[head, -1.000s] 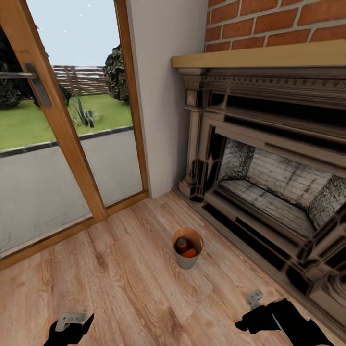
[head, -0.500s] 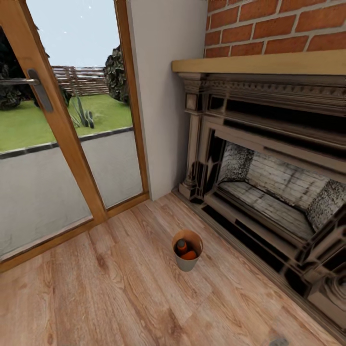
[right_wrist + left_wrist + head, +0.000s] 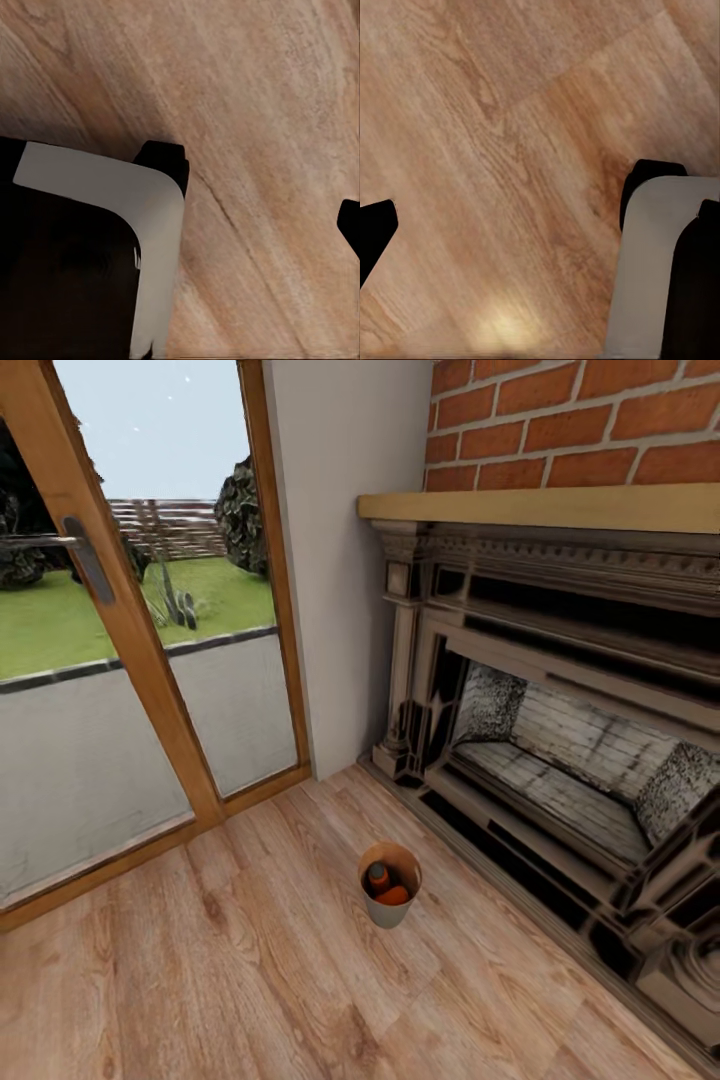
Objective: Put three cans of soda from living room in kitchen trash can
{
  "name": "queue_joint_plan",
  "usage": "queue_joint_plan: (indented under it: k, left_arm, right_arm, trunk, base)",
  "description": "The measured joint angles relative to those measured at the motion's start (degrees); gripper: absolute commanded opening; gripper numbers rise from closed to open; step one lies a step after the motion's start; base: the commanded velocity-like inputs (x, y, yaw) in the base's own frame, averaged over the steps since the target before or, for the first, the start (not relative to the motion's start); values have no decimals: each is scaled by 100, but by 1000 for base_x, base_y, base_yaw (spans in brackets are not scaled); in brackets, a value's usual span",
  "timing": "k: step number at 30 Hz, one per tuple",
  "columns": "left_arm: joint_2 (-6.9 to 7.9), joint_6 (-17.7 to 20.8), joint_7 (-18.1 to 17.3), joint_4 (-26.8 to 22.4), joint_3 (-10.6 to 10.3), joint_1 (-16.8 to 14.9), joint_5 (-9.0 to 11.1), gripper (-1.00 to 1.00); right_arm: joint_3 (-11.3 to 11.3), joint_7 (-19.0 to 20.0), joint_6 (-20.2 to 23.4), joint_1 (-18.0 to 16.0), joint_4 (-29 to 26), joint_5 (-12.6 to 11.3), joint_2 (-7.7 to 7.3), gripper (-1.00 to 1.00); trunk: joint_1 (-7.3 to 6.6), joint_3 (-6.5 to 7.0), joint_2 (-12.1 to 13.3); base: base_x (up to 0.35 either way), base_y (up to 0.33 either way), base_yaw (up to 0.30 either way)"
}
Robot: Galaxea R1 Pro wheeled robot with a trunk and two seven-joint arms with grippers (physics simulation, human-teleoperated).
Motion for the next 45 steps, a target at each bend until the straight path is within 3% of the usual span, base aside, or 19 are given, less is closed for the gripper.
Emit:
queue_joint_plan:
  k: [3, 10, 22, 25, 30, 45]
  left_arm:
    - [0, -5, 0, 23, -4, 18, -8, 100]
    - [4, -10, 0, 32, -4, 31, -11, 100]
    - [15, -13, 0, 32, -4, 192, -16, 100]
    - [11, -10, -2, 34, -12, 345, -41, 100]
    - [16, -1, -14, 34, -16, 469, -65, 100]
    - [43, -24, -9, 241, -16, 651, -37, 100]
  right_arm:
    - [-6, -386, -282, 76, 297, -4, 19, 100]
    - [-8, -604, -701, 248, 651, -6, 27, 100]
    - [-35, -653, -1169, 884, 714, -24, 7, 100]
    - [-83, -656, -1233, 1042, 715, -232, -1, 100]
    - [-104, -657, -1343, 1231, 716, -375, -47, 100]
    - [-109, -657, -1519, 1603, 716, -421, -155, 100]
  trunk:
    - [-66, 54, 120]
    - [-220, 180, 401]
    - [-483, 395, 882]
    - [-549, 449, 1003]
    - [-659, 538, 1203]
    - [-988, 808, 1805]
  base:
    - [0, 0, 0]
    - [0, 0, 0]
    - [0, 0, 0]
    - [0, 0, 0]
    - [0, 0, 0]
    - [0, 0, 0]
